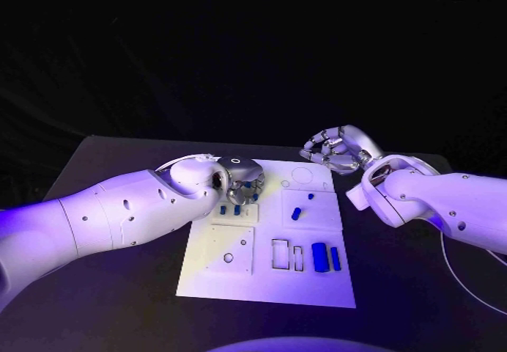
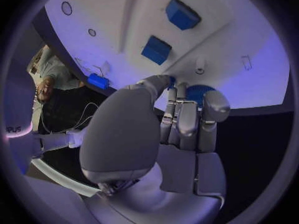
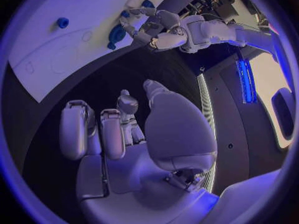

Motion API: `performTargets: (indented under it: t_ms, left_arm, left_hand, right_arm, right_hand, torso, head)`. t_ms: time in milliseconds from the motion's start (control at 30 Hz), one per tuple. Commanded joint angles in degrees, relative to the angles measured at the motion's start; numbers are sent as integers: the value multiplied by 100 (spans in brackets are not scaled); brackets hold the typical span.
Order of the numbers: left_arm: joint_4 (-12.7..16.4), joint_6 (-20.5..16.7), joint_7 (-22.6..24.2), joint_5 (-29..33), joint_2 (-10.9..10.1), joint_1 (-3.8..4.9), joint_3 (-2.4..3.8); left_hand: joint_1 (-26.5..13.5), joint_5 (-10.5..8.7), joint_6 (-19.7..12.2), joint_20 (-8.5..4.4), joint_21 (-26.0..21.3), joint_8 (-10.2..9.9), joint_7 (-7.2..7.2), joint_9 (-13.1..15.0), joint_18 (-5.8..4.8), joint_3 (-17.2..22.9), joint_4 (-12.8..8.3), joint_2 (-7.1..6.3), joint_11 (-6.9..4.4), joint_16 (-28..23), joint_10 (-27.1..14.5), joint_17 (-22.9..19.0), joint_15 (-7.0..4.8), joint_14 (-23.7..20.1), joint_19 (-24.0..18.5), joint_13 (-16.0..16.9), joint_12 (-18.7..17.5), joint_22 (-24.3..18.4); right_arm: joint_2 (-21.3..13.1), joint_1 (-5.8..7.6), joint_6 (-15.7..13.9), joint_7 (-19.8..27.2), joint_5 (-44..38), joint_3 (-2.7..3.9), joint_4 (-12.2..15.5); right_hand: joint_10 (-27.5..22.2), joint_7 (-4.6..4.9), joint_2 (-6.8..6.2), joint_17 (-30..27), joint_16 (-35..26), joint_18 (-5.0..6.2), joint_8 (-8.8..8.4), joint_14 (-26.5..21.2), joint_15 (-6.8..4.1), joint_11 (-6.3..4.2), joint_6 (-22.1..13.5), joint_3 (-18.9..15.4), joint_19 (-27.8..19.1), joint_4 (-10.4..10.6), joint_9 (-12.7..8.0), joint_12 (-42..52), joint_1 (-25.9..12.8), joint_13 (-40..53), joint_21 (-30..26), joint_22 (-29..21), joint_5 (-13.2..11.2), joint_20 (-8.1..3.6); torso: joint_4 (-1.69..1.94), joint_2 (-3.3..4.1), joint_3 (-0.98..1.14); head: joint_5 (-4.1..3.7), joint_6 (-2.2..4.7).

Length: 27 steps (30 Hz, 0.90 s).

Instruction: Assemble the parts on the task board

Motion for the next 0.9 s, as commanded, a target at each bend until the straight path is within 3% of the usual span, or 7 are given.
performTargets:
  t_ms: [33,367,500,633,733,900]
  left_arm:
    - [-18,13,16,-26,41,-22,2]
    - [-47,2,36,18,70,-44,2]
    - [-58,23,31,22,79,-50,2]
    - [-66,14,19,24,85,-59,2]
    - [-68,-52,7,24,80,-67,2]
    - [-74,-232,18,21,65,-84,4]
  left_hand:
    - [28,-17,61,4,37,-36,6,-11,-59,47,6,16,3,28,71,7,0,42,46,-14,-33,15]
    - [-26,-38,1,1,77,-109,13,-60,-67,65,5,-11,-5,40,124,-8,-8,55,65,-51,-55,63]
    - [-25,-44,117,1,106,-78,-2,-62,-71,106,-20,27,-17,54,197,-9,-16,70,78,-71,-55,96]
    - [65,-62,349,-22,188,-3,-11,-55,-88,227,-137,141,-66,91,412,28,-56,109,134,-75,-13,201]
    - [213,-133,582,-81,328,62,-38,-44,-122,427,-362,276,-134,132,662,87,-125,160,242,-32,61,380]
    - [168,-224,761,-113,449,75,-66,-46,-153,634,-540,283,-158,160,820,120,-150,213,327,27,80,531]
  right_arm:
    - [6,-3,9,60,-32,0,11]
    - [9,-3,11,59,-32,0,10]
    - [13,-3,9,62,-32,0,8]
    - [16,-3,6,65,-32,0,6]
    - [16,-3,3,66,-32,0,5]
    - [19,-3,1,67,-32,0,0]
  right_hand:
    - [-23,-15,11,140,-33,52,38,270,-38,-10,-37,19,-35,19,-6,-15,51,0,-22,614,33,0]
    - [-11,-16,16,142,-33,53,43,271,-38,-11,-31,21,-35,24,-5,-10,47,2,-25,612,40,0]
    - [-11,-16,16,142,-33,53,43,271,-38,-11,-31,21,-35,24,-5,-10,47,2,-25,612,40,0]
    - [-11,-16,16,142,-33,53,43,271,-38,-11,-31,21,-35,24,-5,-10,47,2,-25,612,40,0]
    - [-11,-16,16,142,-33,53,43,271,-38,-11,-31,21,-35,24,-5,-10,47,2,-25,612,40,0]
    - [-6,-17,19,132,-40,54,47,269,-39,-12,-24,20,-36,27,-5,-12,42,-3,-31,610,44,0]
  torso:
    - [-1,4,-3]
    - [8,-2,-1]
    - [5,-2,-4]
    - [1,-2,-5]
    - [1,-4,-4]
    - [-1,-1,-4]
  head:
    - [-12,-2]
    - [-22,-15]
    - [-26,-16]
    - [-32,-23]
    - [-35,-28]
    - [-44,-29]
